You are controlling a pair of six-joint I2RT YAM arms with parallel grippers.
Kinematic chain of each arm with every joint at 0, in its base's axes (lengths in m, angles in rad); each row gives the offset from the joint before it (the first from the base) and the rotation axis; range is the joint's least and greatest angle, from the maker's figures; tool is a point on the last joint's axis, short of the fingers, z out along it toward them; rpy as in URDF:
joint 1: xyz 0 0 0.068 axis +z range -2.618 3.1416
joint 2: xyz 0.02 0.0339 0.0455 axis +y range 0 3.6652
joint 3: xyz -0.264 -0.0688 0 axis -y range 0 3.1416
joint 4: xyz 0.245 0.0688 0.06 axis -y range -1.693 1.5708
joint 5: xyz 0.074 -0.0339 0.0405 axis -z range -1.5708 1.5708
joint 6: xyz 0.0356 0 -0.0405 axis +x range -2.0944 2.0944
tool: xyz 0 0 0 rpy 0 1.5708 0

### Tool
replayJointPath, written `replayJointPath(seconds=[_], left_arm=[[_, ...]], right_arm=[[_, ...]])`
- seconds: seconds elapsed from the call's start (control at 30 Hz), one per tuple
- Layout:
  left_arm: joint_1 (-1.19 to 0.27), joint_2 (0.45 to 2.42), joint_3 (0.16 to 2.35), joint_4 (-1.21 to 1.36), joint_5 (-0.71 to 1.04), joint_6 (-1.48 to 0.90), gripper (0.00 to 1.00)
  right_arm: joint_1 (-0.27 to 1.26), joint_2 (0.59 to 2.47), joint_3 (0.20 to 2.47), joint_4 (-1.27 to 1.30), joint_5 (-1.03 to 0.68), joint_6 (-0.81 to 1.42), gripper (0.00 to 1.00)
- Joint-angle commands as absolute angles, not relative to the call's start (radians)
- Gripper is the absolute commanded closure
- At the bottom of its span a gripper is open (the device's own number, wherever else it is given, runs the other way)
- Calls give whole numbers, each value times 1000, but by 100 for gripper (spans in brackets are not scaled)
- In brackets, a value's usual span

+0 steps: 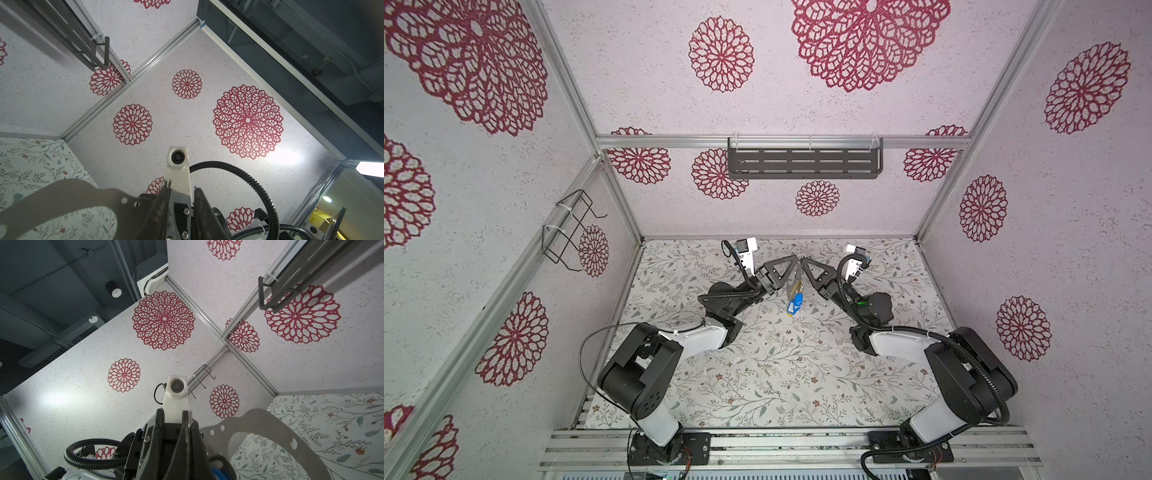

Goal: Remove the keys from the keyring

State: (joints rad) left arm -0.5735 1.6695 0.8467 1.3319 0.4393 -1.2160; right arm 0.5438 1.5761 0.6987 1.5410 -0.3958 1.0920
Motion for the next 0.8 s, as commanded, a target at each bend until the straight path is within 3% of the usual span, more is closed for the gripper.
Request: replayJointPath(seconds=[0.0, 0.53, 0.77], left_arm=[[-572, 1647, 847, 1302, 436, -1183, 70], [-572, 1646, 842, 1298, 430, -1170, 72], [-574, 1670, 860, 1321, 440, -1187, 83]], right_arm=[[542, 1533, 715, 1680, -401, 1084, 100], [540, 1532, 721, 1687, -408, 1096, 100], [551, 1545, 735, 1686, -411, 1098, 100]])
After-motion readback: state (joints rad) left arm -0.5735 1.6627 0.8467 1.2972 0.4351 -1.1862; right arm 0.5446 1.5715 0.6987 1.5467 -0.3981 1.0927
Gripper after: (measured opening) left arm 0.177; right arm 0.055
